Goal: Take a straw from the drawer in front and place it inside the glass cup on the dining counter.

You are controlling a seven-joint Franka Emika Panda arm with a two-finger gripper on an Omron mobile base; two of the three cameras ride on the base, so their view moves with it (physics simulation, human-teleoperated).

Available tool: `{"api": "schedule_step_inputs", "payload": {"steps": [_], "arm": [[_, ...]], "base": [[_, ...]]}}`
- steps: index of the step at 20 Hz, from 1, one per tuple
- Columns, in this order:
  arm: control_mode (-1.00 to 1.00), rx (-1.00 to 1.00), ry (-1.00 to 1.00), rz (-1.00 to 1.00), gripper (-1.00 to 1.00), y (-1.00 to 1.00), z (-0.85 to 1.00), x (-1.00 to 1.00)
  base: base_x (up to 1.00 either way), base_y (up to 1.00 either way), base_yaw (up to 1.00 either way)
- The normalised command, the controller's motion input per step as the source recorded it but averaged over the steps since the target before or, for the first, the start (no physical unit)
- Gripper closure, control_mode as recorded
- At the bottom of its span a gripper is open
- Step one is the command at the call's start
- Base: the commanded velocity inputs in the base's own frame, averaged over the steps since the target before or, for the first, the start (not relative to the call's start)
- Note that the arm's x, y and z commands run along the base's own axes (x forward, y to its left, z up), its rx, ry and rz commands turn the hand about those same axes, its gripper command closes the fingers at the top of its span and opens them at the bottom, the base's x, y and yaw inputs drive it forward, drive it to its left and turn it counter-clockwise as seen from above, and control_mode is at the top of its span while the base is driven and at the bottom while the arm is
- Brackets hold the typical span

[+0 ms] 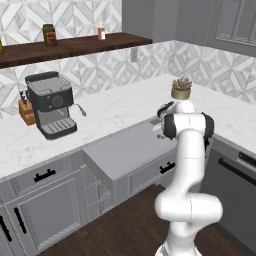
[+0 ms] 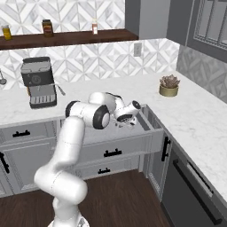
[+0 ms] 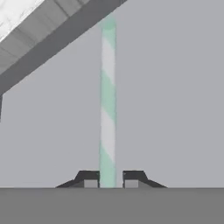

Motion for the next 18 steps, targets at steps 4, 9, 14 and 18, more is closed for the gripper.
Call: {"api": "schedule_step_inputs", "payload": {"steps": [4,9,14,18], "arm": [[-1.00,-0.02,-0.53,0.02,1.00,0.23,1.00,-0.93],[-1.00,-0.18,-0.56,0.03,1.00,0.55,1.00,-1.00],[-1.00,-0.28,-0.40,0.13,1.00,0.51,1.00,-1.00],[-1.00,-0.32,-0.22,0.23,1.00,0.23,1.00,-1.00]], "base": [[0.00,0.00,0.00],[0.00,0.00,0.00],[0.00,0.00,0.00],[0.00,0.00,0.00]]}}
